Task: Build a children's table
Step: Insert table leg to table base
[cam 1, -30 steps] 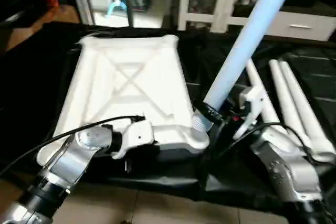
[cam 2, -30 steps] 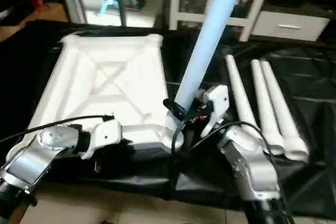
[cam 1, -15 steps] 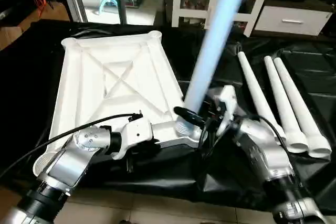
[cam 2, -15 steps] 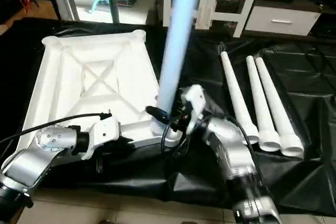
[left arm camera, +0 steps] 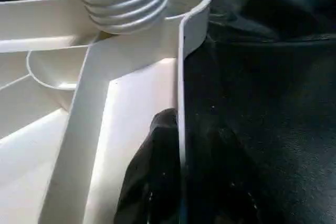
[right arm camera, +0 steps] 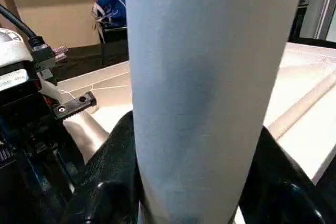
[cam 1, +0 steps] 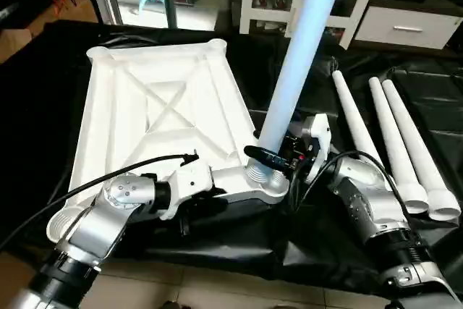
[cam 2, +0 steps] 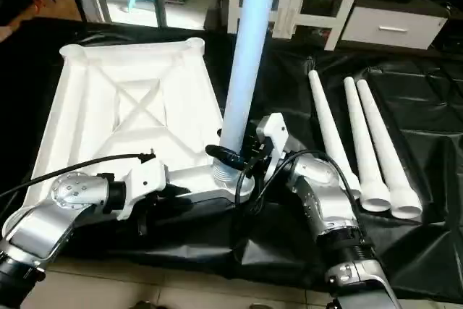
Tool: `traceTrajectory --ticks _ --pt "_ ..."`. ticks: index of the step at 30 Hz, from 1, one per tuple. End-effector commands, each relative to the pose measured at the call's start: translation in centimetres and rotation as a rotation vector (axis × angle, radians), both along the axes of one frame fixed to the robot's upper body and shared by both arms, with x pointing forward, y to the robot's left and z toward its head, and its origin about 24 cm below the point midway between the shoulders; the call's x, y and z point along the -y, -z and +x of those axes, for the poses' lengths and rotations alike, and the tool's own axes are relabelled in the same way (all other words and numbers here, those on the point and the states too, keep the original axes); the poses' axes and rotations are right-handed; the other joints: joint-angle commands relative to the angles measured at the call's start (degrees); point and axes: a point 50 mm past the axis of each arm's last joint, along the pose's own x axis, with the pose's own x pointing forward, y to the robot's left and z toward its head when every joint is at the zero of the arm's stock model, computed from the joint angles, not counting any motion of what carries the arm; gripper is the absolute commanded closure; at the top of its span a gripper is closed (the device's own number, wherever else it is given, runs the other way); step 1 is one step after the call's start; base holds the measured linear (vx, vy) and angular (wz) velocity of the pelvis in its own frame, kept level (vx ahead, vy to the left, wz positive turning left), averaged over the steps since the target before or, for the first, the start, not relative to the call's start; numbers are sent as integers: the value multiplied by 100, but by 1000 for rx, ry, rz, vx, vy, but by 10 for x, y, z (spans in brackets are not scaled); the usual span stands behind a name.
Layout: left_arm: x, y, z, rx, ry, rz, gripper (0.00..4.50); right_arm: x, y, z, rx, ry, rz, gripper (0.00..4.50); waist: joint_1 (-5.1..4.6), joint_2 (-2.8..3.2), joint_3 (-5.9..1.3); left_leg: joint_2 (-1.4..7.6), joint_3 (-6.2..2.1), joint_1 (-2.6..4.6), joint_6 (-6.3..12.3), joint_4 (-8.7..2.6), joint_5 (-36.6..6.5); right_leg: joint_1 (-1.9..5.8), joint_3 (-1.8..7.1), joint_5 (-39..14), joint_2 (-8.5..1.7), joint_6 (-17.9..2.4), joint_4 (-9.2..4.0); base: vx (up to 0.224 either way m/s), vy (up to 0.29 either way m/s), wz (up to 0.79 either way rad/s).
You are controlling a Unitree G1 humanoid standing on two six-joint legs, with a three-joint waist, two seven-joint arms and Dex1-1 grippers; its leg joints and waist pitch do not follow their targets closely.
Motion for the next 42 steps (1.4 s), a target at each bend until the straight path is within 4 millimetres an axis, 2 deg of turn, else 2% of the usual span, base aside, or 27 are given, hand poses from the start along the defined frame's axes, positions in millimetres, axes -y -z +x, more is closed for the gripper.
traceTrajectory --ticks 1,2,4,11,15,26,27,31,32,37,38,42 --pt "-4 4 -4 -31 2 19 381 9 -2 0 6 21 7 264 -2 9 -298 361 -154 165 492 -471 -680 137 225 297 -311 -1584 -361 0 0 0" --pt "-4 4 -4 -33 6 22 381 10 -2 0 8 23 7 264 5 45 -301 361 -157 169 503 -468 -652 138 224 334 -313 -1597 -352 0 0 0" --pt "-7 5 -6 -42 9 37 381 11 -3 0 11 25 7 264 0 18 -292 364 -151 163 519 -473 -693 145 223 280 -316 -1618 -363 0 0 0" --pt "-17 8 -8 -47 -5 69 381 12 -4 -1 15 22 7 264 -26 22 -262 374 -158 173 357 -511 -983 126 228 -121 -307 -1574 -399 0 0 0" --pt "-21 8 -8 -47 -19 73 381 10 -4 -1 15 13 9 264 -47 8 -258 373 -154 177 346 -514 -1015 120 231 -170 -307 -1565 -406 0 0 0" --pt "-27 8 -10 -54 -32 86 381 6 -2 -3 8 -9 13 264 -61 15 -242 375 -150 182 335 -529 -1043 105 237 -228 -308 -1558 -418 0 0 0" --pt "-27 9 -10 -54 -34 88 407 5 -2 -4 7 -12 14 264 -60 14 -239 375 -151 178 331 -529 -1048 107 238 -232 -308 -1552 -420 0 0 0" --pt "-26 11 -6 -35 -60 104 422 10 -2 -6 8 -13 11 264 -57 20 -234 374 -153 176 316 -537 -1073 107 241 -232 -309 -1524 -426 0 0 0" --pt "-26 12 -6 -34 -60 105 444 11 -2 -7 8 -9 11 264 -56 16 -233 377 -152 180 297 -541 -1129 104 243 -295 -309 -1508 -434 0 0 0" --pt "-23 14 -6 -25 -53 119 444 15 -2 -8 11 7 10 264 -55 24 -217 385 -160 196 120 -574 -1467 77 254 -730 -316 -1442 -477 0 0 0" --pt "-21 15 -7 -24 -49 120 444 16 -1 -9 17 21 12 264 -44 52 -223 387 -165 200 94 -575 -1487 77 258 -743 -318 -1422 -477 0 0 0" --pt "-17 18 -9 -23 -36 127 444 18 1 -11 40 77 30 264 -27 43 -226 390 -166 196 43 -590 -1499 75 257 -671 -312 -1382 -475 0 0 0"
